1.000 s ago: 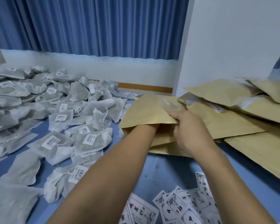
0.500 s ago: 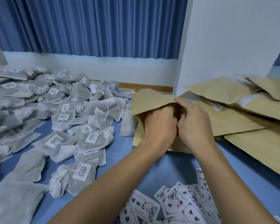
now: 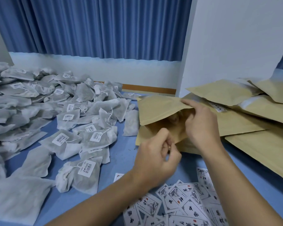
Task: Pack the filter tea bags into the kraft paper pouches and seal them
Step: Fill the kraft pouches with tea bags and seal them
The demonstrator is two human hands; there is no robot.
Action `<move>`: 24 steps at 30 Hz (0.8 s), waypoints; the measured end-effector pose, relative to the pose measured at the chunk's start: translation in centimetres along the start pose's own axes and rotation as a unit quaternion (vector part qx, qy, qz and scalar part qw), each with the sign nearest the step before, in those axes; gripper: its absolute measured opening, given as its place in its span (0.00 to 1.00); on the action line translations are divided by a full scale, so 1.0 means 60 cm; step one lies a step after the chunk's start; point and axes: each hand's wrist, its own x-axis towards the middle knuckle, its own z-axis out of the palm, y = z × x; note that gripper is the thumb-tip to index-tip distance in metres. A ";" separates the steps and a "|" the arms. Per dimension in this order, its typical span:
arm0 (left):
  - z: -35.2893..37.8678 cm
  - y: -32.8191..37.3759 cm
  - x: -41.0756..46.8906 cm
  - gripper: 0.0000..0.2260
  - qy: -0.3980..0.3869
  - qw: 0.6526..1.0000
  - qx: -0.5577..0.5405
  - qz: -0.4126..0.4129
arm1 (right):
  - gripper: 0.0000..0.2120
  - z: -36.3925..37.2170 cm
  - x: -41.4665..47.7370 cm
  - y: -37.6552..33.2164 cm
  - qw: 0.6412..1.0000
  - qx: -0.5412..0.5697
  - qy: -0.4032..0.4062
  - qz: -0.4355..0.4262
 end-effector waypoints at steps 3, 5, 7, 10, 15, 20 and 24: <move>-0.019 0.000 -0.035 0.13 0.009 0.963 -0.108 -0.246 | 0.29 -0.010 0.006 -0.002 1.000 -0.003 0.005 0.001; -0.022 -0.002 -0.024 0.22 -0.031 0.869 -0.237 -0.432 | 0.28 -0.016 0.008 -0.005 1.000 0.010 0.005 -0.008; -0.022 -0.003 -0.004 0.36 -0.059 0.772 -0.419 -0.475 | 0.27 -0.020 0.001 -0.007 0.999 0.024 -0.007 -0.026; -0.029 0.001 0.035 0.42 -0.043 0.669 -0.587 -0.453 | 0.30 -0.019 -0.024 -0.005 0.990 0.002 -0.110 -0.091; -0.012 -0.011 0.063 0.18 0.131 0.662 -0.528 -0.515 | 0.21 -0.023 -0.075 0.033 0.947 0.105 -0.251 -0.171; 0.013 -0.006 0.028 0.10 0.189 0.699 -0.478 -0.497 | 0.24 -0.018 -0.133 0.064 0.949 0.277 0.026 0.147; 0.029 -0.009 -0.009 0.08 0.141 0.735 -0.428 -0.507 | 0.09 -0.014 -0.138 0.086 0.853 0.428 -0.061 0.293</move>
